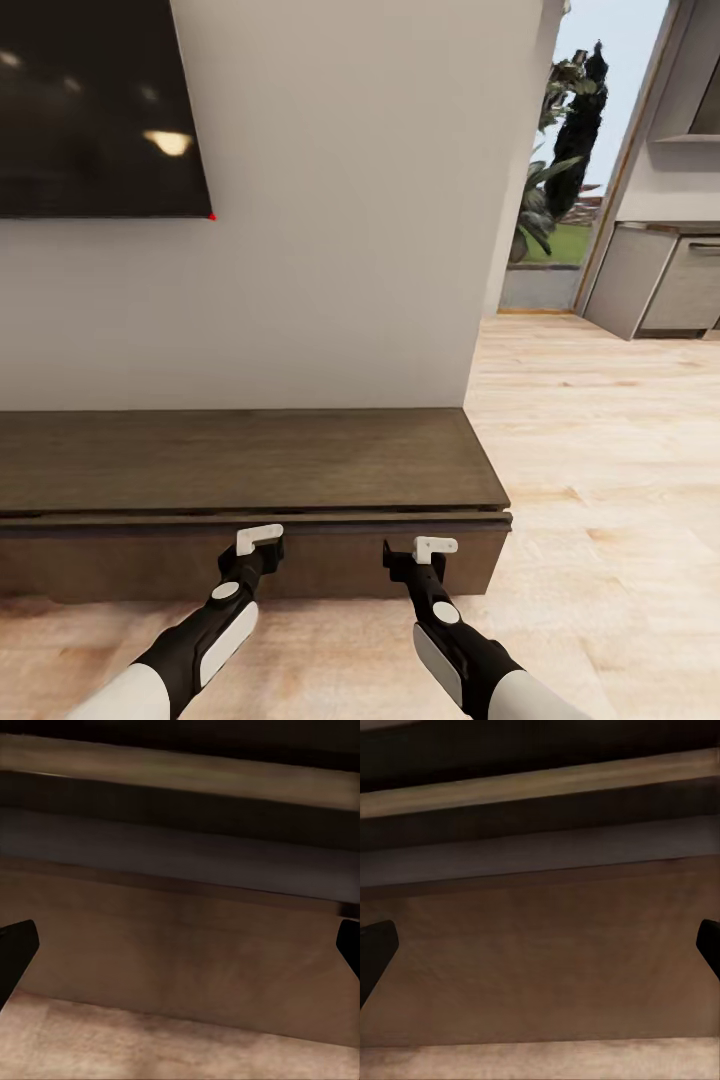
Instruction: Place each of the two pumpkins and all three candles from the living room inside a cabinet in the living room (use any cabinet), then make sure every cabinet is closed, and position the cauldron so it is next to a table in the living room.
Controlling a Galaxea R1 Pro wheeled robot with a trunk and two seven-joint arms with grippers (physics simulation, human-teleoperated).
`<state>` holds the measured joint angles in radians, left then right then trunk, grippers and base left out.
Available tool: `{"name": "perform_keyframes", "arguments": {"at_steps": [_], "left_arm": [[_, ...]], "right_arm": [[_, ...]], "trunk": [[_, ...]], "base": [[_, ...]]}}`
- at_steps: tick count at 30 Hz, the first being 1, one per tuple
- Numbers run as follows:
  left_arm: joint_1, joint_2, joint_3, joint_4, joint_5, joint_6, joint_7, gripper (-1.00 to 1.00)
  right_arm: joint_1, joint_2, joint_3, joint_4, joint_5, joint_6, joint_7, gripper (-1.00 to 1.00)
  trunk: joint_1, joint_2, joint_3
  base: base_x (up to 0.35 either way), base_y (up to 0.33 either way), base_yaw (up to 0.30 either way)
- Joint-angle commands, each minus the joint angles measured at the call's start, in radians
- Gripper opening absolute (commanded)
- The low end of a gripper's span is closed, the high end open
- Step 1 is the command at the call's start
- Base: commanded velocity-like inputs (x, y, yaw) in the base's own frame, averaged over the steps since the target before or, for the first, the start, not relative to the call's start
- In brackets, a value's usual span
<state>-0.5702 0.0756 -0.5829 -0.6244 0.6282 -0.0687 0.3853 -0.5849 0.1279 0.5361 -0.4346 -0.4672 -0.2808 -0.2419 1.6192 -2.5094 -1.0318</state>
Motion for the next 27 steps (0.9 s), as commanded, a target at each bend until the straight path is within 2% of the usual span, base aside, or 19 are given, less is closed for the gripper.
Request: {"name": "perform_keyframes", "arguments": {"at_steps": [1,20,27], "left_arm": [[-0.002,0.001,-0.008,-0.003,-0.004,-0.007,0.006,1.00],[-0.002,0.001,-0.006,-0.005,-0.004,-0.008,0.006,1.00],[-0.002,0.001,-0.006,-0.004,-0.004,-0.008,0.006,1.00]], "right_arm": [[-0.001,-0.001,0.008,0.000,-0.009,-0.005,-0.006,1.00],[-0.001,-0.001,0.008,0.000,-0.010,-0.006,-0.006,1.00],[-0.001,-0.001,0.008,0.000,-0.010,-0.007,-0.006,1.00]], "trunk": [[0.000,0.000,-0.001],[0.000,0.000,-0.001],[0.000,0.000,-0.001]], "base": [[0.071,0.000,0.000],[0.051,0.012,0.000],[-0.239,0.000,0.000]]}}
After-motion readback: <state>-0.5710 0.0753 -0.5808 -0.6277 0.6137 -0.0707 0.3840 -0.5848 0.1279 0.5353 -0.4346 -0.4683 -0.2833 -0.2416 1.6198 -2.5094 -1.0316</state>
